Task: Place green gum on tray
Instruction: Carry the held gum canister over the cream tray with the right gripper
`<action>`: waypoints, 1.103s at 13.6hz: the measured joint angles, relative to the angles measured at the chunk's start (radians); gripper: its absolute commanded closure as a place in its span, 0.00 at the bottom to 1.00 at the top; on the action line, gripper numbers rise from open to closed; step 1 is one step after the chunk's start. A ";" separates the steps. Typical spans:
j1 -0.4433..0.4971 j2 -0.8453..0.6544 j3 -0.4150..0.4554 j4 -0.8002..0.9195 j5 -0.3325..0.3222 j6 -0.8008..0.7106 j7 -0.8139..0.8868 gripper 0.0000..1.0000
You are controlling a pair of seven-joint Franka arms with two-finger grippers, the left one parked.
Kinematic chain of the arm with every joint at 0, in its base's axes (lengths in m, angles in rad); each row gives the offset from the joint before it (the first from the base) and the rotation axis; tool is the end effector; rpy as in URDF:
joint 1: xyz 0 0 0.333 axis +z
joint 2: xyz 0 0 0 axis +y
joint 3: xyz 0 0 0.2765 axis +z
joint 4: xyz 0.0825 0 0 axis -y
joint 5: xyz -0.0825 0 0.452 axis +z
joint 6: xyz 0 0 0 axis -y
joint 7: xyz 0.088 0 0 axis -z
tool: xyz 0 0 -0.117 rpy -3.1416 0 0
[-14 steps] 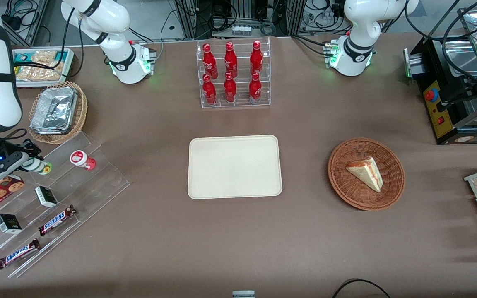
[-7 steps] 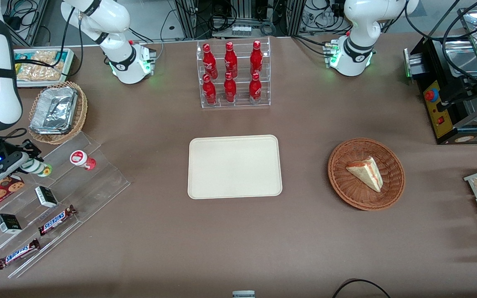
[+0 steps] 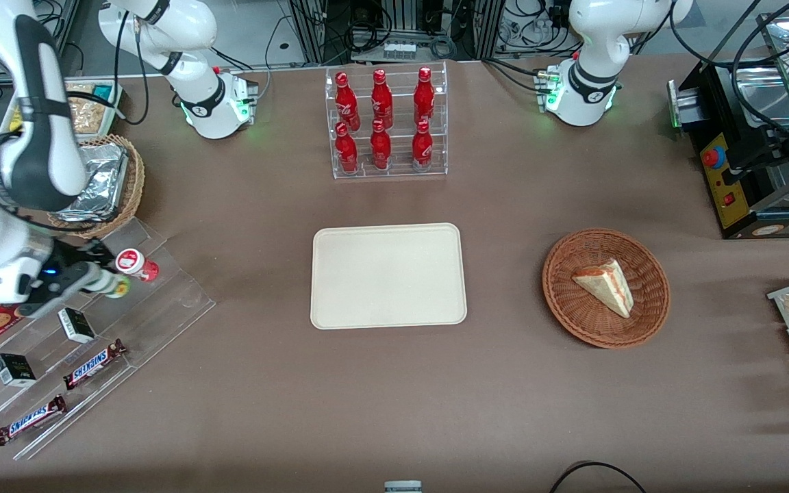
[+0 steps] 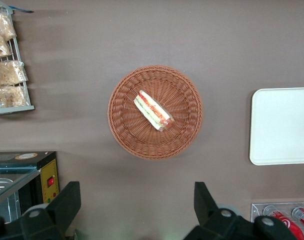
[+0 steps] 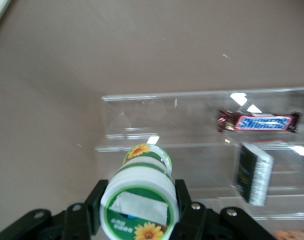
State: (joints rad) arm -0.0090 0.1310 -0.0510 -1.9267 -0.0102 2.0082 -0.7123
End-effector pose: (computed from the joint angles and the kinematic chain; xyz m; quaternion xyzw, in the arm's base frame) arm 0.6369 -0.0387 0.3367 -0.9462 -0.3226 0.0258 0.0020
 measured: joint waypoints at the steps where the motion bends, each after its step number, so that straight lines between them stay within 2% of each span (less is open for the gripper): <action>1: 0.046 0.001 0.001 0.000 0.000 -0.002 0.070 1.00; 8: 0.333 0.051 0.006 0.002 0.001 -0.011 0.575 1.00; 11: 0.467 0.108 0.007 0.054 0.006 -0.009 0.814 1.00; 15: 0.592 0.222 0.008 0.153 0.075 0.012 1.052 1.00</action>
State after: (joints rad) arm 0.5827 0.3533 -0.0434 -1.7736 0.0647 2.0203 0.3394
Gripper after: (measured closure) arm 0.410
